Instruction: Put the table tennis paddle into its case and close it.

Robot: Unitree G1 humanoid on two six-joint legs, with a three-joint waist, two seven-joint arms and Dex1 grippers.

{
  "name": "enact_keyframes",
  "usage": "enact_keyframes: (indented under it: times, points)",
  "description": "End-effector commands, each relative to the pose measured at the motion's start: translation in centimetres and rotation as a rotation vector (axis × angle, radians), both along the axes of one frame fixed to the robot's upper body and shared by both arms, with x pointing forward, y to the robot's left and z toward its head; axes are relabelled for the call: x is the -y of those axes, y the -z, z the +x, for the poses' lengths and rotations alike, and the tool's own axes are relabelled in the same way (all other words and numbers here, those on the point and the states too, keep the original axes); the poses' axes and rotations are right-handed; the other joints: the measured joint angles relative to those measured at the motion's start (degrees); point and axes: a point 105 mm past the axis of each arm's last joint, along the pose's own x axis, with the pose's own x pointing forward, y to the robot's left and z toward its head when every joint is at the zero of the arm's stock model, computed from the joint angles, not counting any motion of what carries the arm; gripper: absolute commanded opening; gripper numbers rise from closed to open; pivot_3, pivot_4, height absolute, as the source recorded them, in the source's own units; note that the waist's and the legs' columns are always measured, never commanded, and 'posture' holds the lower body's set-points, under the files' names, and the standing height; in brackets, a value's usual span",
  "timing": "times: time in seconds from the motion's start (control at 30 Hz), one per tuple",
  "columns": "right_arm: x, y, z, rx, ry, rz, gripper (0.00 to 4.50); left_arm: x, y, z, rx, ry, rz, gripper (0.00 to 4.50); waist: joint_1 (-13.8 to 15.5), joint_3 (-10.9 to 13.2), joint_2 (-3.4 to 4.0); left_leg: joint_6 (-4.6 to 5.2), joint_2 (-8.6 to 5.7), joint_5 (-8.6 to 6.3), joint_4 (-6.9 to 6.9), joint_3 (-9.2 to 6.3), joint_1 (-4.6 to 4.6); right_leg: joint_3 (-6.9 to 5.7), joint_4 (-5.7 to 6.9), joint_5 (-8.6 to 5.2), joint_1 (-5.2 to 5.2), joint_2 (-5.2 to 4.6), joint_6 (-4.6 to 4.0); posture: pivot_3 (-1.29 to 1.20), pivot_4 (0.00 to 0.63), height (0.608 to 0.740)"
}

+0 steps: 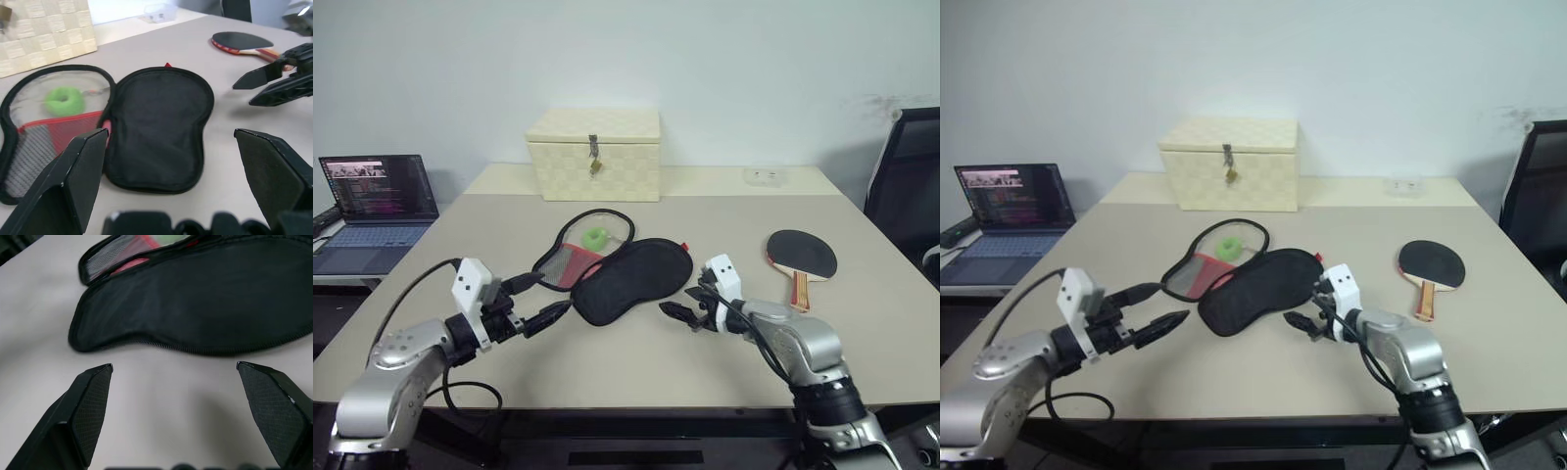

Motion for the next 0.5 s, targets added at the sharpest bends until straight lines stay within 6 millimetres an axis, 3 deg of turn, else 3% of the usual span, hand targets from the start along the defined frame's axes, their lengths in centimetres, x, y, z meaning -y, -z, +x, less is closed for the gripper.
enact_keyframes:
  times: [0.03, 0.2, 0.5]
  points:
    - [0.4, 0.0, 1.3, -0.036, 0.1, 0.003, 4.45, 0.0, -1.7, -0.4, 0.048, 0.058, 0.039, 4.5, 0.0, 0.0, 0.0, 0.0, 0.0, 0.0, -0.01, 0.0, -0.02, 0.0, 0.01, 0.0, -0.02, 0.0, 0.0, 0.0, 0.15, 0.74]
    - [-0.9, 0.1, 1.8, -0.091, 0.107, 0.03, 4.45, -0.1, -2.4, -1.3, 0.011, 0.124, 0.062, 4.5, -0.1, 0.0, 0.01, 0.0, 0.03, 0.0, -0.07, -0.01, -0.03, 0.0, 0.03, 0.01, -0.07, -0.01, -0.02, 0.0, 0.15, 0.74]
    - [-7.4, -2.1, 1.4, -0.136, -0.014, 0.187, 4.45, -0.9, -2.9, -1.2, 0.013, 0.099, 0.078, 4.5, -1.1, 0.0, 0.03, 0.01, 0.08, -0.01, -0.12, -0.02, -0.01, 0.0, 0.04, -0.01, -0.09, 0.02, -0.05, 0.0, 0.15, 0.74]
